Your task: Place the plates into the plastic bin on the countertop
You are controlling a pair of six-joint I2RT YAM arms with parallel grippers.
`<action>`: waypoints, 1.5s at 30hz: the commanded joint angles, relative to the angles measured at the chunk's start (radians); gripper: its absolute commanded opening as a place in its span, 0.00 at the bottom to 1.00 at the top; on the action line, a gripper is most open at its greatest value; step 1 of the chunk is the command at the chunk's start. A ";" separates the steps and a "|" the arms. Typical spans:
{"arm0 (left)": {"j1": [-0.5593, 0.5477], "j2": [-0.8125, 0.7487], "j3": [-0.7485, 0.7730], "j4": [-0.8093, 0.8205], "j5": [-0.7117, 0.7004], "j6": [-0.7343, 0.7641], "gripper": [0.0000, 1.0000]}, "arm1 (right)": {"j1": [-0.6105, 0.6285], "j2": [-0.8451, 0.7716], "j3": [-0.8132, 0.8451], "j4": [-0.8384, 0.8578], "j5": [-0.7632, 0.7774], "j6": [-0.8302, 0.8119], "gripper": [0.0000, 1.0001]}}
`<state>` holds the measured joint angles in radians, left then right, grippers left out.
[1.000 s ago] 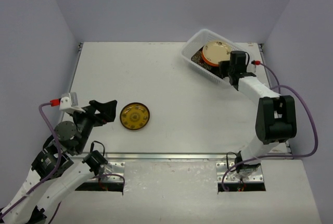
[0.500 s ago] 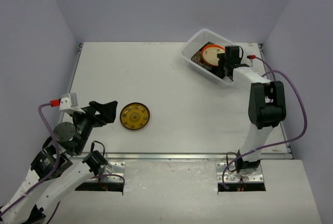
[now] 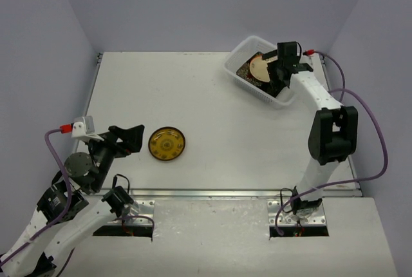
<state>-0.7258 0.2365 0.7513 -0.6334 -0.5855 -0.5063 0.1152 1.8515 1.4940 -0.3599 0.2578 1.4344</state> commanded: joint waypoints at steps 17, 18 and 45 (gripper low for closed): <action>-0.007 0.017 0.016 -0.008 -0.069 -0.034 1.00 | 0.636 -0.114 -0.593 0.617 -0.319 -0.379 0.93; -0.007 0.018 0.016 -0.009 -0.069 -0.034 1.00 | 0.652 -0.084 -0.586 0.625 -0.334 -0.375 0.92; -0.007 0.133 0.009 0.020 0.005 0.002 1.00 | 0.668 0.141 -0.562 0.736 -0.423 -0.288 0.00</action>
<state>-0.7269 0.3168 0.7513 -0.6537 -0.6141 -0.5274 0.8003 2.0923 0.9819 0.4932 -0.2251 1.1750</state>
